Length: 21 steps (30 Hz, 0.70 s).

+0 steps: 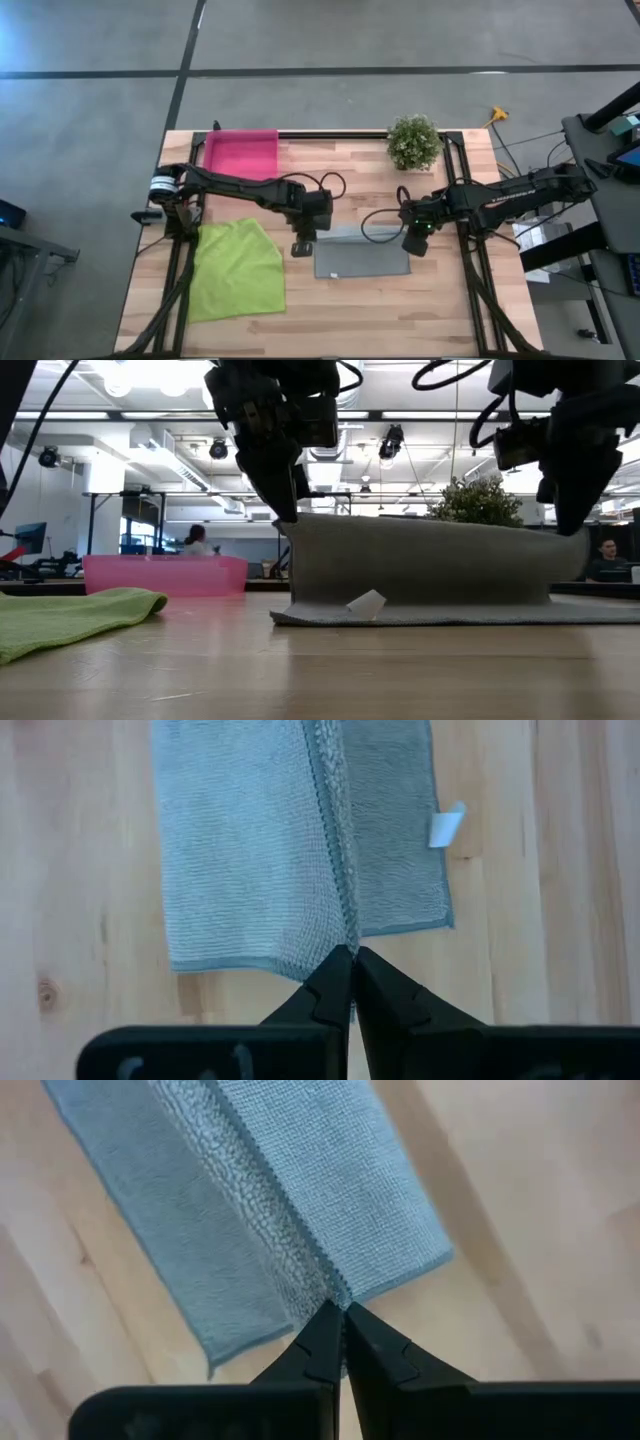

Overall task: Roll microfiber towels into tight, uniform cylinder then place into a basket
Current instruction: Roll the blue microfiber cloth

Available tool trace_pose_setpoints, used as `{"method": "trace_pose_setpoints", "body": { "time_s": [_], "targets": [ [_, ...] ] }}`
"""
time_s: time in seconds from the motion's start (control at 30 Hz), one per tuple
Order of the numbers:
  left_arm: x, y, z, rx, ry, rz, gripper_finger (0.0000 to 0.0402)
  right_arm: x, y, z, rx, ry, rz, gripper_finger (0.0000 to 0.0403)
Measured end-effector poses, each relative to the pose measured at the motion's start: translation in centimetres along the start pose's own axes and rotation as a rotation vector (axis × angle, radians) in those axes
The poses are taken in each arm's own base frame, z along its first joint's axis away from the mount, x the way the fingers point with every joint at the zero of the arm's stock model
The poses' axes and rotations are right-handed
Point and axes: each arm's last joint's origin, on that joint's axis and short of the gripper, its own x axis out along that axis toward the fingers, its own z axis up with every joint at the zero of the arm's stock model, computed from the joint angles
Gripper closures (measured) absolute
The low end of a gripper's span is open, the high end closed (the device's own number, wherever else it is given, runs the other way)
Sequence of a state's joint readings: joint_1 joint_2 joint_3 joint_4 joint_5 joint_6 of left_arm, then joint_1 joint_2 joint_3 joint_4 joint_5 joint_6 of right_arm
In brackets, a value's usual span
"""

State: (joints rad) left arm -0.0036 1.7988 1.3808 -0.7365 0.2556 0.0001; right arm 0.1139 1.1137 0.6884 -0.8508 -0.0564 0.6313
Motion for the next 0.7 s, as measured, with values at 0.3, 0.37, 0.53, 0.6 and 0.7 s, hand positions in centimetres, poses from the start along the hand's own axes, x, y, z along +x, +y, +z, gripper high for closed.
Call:
{"method": "trace_pose_setpoints", "body": {
  "time_s": [0.3, 0.37, 0.53, 0.6, 0.7],
  "targets": [
    [0.9, -0.8, 0.7, -0.031, -0.065, -0.016, 0.0401, 1.2, 0.3, -1.2, 0.020, 0.023, 0.011, 0.0394],
    [1.7, -0.9, 0.6, -0.050, -0.050, -0.019, 0.0401, 1.3, 0.4, -1.3, 0.013, 0.025, 0.012, 0.0394],
    [3.1, -1.3, 0.4, -0.043, -0.023, -0.030, 0.0401, 1.3, 0.8, -1.3, 0.011, 0.007, 0.032, 0.0394],
    [3.3, -1.3, 0.2, -0.044, -0.012, -0.031, 0.0401, 1.3, 1.0, -1.3, 0.020, -0.003, 0.044, 0.0394],
    [3.5, -1.3, -0.1, -0.047, -0.003, -0.031, 0.0401, 1.3, 1.4, -1.2, 0.026, -0.023, 0.066, 0.0394]
  ]
}}
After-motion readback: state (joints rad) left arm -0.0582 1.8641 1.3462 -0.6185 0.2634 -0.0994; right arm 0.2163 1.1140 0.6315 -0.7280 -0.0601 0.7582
